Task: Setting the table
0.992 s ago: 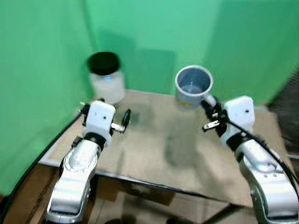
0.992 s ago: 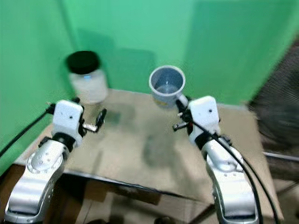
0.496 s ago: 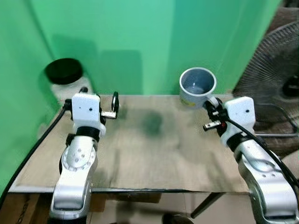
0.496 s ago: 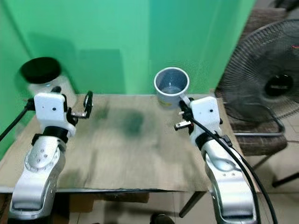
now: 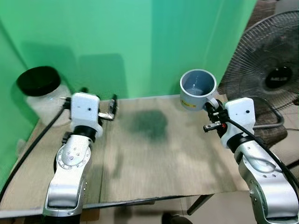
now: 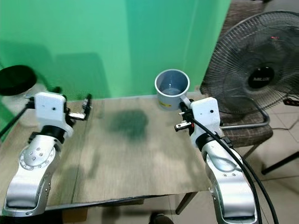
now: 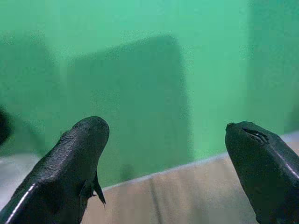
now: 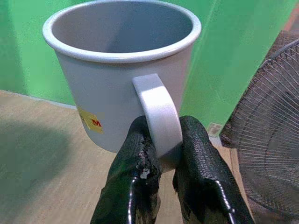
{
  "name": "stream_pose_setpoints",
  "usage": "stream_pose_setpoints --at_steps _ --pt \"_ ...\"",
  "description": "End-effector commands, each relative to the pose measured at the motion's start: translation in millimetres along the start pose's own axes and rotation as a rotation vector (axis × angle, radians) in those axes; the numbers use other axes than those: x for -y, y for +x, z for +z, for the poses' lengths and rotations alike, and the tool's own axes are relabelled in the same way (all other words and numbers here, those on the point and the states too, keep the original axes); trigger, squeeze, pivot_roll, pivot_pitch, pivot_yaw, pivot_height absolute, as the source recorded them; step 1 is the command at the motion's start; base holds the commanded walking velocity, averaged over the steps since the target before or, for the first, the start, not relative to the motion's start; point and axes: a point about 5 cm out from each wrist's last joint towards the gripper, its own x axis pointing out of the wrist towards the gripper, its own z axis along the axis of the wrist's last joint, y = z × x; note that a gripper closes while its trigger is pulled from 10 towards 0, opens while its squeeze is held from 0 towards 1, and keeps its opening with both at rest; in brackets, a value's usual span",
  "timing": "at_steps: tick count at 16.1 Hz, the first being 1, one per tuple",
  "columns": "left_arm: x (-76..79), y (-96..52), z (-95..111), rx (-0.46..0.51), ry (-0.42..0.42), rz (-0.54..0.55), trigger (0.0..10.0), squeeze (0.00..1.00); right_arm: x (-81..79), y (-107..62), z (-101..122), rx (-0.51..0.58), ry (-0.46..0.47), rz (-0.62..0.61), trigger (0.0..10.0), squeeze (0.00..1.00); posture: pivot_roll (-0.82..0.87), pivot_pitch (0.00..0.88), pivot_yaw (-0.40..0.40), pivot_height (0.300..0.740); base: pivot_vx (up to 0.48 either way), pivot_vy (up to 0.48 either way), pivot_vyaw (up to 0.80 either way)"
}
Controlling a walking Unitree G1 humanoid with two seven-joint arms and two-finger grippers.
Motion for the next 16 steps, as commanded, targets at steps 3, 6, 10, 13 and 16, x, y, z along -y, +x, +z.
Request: stream_pose_setpoints --at_steps 3,6,10,13,16 --pt "5.4 -0.7 -4.9 -0.038 0.007 -0.051 10.0 0.00 0.6 1.3 6.3 0.031 -0.027 -0.001 10.0 0.00 0.06 0.000 0.033 0.740 0.000 0.000 -0.80" --pt "5.8 -2.0 -8.9 -0.082 -0.028 -0.061 10.0 0.00 -1.7 0.4 4.7 0.021 -0.015 0.012 10.0 0.00 0.06 0.000 0.039 0.740 0.000 0.000 -0.80" --pt "6.0 0.1 -6.9 -0.066 -0.002 -0.037 10.0 0.00 -0.5 -1.2 2.5 0.011 -0.007 0.000 10.0 0.00 0.05 0.000 0.050 0.740 0.000 0.000 -0.80" --pt "2.7 4.7 -1.8 -0.005 -0.033 0.061 10.0 0.00 -0.3 -1.7 1.9 0.010 -0.014 -0.001 10.0 0.00 0.05 0.000 0.059 0.740 0.000 0.000 -0.80" --pt "9.5 3.8 0.2 -0.012 -0.101 0.017 10.0 0.00 1.6 -3.2 0.5 -0.002 -0.028 -0.016 10.0 0.00 0.04 0.000 0.061 0.740 0.000 0.000 -0.80"
